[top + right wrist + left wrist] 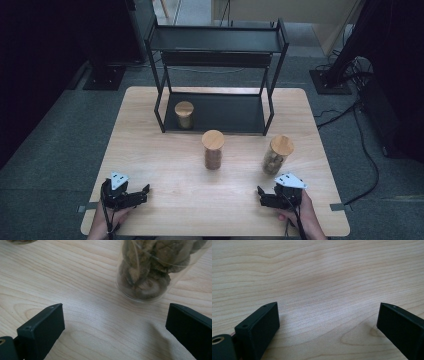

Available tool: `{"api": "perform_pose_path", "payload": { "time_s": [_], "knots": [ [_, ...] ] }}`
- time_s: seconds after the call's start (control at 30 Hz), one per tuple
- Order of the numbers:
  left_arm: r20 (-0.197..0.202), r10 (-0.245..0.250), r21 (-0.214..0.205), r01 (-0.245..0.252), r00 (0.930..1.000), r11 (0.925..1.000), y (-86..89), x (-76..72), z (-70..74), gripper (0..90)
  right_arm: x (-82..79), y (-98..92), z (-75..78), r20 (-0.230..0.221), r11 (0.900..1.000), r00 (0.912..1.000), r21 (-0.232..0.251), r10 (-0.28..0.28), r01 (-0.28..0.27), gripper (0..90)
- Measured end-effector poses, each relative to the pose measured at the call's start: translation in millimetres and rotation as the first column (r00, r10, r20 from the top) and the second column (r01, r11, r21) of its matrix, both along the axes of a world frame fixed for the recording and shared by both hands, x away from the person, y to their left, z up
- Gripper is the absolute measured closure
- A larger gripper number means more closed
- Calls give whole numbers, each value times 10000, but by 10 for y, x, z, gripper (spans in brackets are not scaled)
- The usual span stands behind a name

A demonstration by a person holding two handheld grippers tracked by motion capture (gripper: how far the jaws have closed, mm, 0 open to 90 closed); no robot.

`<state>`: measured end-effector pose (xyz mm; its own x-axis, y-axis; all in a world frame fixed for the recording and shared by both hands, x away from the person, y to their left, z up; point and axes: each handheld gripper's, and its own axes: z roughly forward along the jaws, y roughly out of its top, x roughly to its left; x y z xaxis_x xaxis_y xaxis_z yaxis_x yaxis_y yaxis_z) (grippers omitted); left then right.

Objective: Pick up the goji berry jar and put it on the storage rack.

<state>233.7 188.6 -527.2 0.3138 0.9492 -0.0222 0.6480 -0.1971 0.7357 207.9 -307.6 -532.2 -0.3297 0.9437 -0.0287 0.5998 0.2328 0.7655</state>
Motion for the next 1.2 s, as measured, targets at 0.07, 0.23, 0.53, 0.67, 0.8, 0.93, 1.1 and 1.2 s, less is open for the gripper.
{"api": "perform_pose_path", "payload": {
  "time_s": [0.07,0.23,0.53,0.67,0.8,0.93,1.1,1.2],
  "knots": [
    [2,-2,14,2,10000,10000,-1,0,0,46,3,18,0,14,10000,10000,-8,23,-23,16],
    [-2,-6,5,6,10000,10000,-1,0,0,46,13,59,1,40,9999,9999,-11,108,-108,15],
    [-3,-19,-26,19,10000,10000,3,0,1,46,40,148,2,82,9997,9997,-98,239,-238,15],
    [-2,-26,-45,26,10000,10000,4,0,1,46,51,208,3,74,9993,9994,-115,346,-345,16],
    [-1,-28,-46,28,10000,10000,4,0,0,46,68,269,4,86,9990,9990,-107,443,-442,16],
    [-1,-31,-40,31,10000,10000,4,0,0,46,83,327,4,77,9983,9983,-97,583,-582,15],
    [-4,-39,-15,39,10000,10000,1,-1,1,46,101,380,3,82,9976,9976,-107,682,-681,15],
    [-3,-43,-8,43,10000,10000,0,-1,0,46,114,411,3,79,9972,9972,-108,739,-738,16]
  ]
}}
